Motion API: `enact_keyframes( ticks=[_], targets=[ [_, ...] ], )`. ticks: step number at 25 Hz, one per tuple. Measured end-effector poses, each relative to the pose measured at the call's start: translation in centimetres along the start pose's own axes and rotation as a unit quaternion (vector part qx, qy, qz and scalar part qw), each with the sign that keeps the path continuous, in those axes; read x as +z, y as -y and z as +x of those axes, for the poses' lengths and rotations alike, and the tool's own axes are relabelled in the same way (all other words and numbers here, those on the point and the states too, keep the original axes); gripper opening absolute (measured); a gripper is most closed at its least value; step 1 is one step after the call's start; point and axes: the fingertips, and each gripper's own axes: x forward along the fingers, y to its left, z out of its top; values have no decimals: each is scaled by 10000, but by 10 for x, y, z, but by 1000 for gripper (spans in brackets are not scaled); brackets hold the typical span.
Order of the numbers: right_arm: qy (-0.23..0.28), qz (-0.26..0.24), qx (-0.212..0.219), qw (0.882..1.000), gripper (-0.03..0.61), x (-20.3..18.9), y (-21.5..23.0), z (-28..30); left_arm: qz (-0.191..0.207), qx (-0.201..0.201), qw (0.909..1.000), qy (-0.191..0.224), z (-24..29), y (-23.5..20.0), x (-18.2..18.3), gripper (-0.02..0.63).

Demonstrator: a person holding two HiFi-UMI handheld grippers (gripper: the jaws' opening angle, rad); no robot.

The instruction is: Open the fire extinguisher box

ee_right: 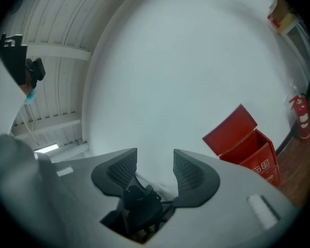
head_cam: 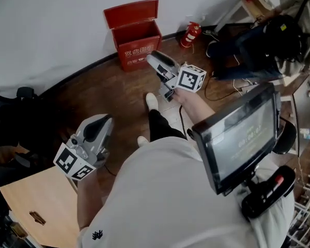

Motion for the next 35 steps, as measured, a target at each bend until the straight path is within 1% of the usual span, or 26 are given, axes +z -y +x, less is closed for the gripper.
enact_keyframes(
  ticks=[3,7,11,16,18,21,24,27,30,32,35],
  targets=[
    [-136,-243,19,9996,202,-15,-41,-41,-32,-169,9998,-29,-7,32,-9,-5],
    [-301,-616,249,9973,196,-33,-89,-84,-36,-323,9994,-85,-9,63,-25,-5],
    [-497,-1048,348,9926,192,-47,-124,-130,-30,-449,9990,-55,-6,94,-39,-5],
    [-555,-1231,542,9894,186,-60,-158,-183,4,-503,9986,-149,5,138,-62,-5],
    [-655,-1434,604,9856,186,-66,-171,-212,-44,-526,9985,-143,14,163,-73,-5],
    [-855,-1846,728,9764,184,-80,-193,-264,-97,-513,9985,-137,23,212,-94,-5],
    [-1051,-2112,796,9685,184,-96,-209,-312,-173,-440,9987,-169,27,256,-113,-5],
    [-1197,-2264,859,9628,184,-107,-223,-352,-238,-277,9990,-241,24,293,-130,-5],
    [-1162,-2347,966,9602,184,-111,-241,-394,-217,-147,9991,-325,19,336,-143,-5],
    [-1117,-2382,974,9598,184,-112,-248,-410,-186,-140,9990,-388,18,351,-145,-5],
    [-1072,-2482,930,9583,183,-111,-252,-412,-135,-217,9987,-439,19,350,-140,-5]
  ],
)
